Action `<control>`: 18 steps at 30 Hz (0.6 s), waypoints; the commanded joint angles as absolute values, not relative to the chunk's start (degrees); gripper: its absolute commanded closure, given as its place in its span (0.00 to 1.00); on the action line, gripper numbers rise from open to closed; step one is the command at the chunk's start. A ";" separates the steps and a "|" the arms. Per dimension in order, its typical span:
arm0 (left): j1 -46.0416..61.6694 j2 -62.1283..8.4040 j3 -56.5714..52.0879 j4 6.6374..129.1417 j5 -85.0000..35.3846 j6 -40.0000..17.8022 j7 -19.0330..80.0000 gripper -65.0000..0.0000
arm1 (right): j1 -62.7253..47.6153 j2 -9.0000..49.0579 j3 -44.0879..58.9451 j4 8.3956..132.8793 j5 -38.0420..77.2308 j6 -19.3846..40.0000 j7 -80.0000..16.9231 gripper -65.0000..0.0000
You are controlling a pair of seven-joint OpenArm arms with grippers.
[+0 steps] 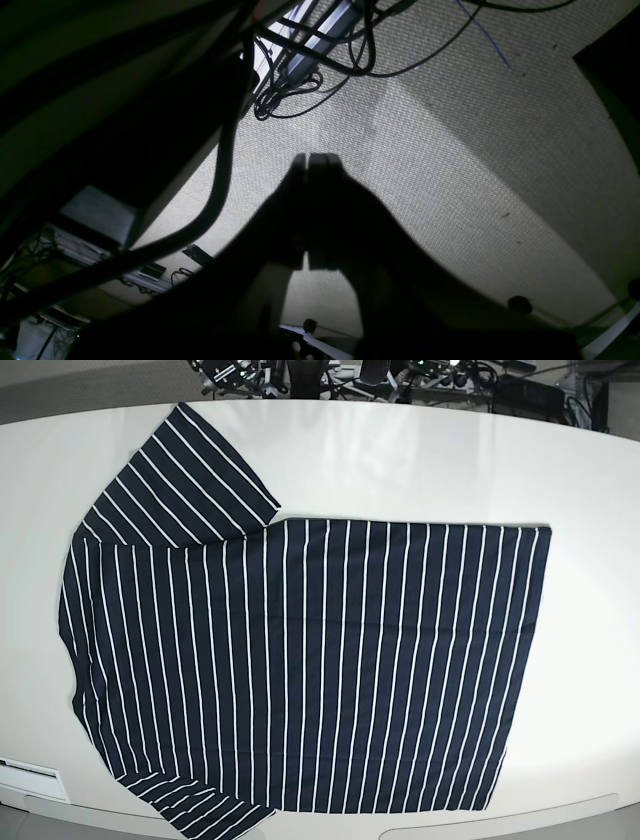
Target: Fold the T-shirt properly
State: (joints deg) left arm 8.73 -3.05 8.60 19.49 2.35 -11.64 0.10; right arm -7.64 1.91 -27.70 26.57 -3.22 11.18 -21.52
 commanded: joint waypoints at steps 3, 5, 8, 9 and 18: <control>9.02 -3.16 8.51 19.86 2.13 -12.45 0.08 1.00 | -7.75 1.89 -27.77 26.98 -3.46 11.40 -21.82 1.00; 9.02 -3.16 8.51 19.86 2.13 -12.43 0.08 1.00 | -7.75 1.89 -27.77 26.98 -3.46 11.40 -21.69 1.00; 9.02 -3.16 8.51 19.86 2.13 -12.45 0.08 1.00 | -7.75 1.89 -27.77 26.98 -3.46 11.38 -21.69 1.00; 9.02 -3.16 8.51 19.86 2.13 -12.43 0.08 1.00 | -7.75 1.89 -27.77 26.98 -3.46 11.40 -21.69 1.00; 9.02 -3.18 8.51 19.86 2.13 -12.45 0.62 1.00 | -7.75 1.89 -27.77 26.98 -3.46 11.44 -21.71 1.00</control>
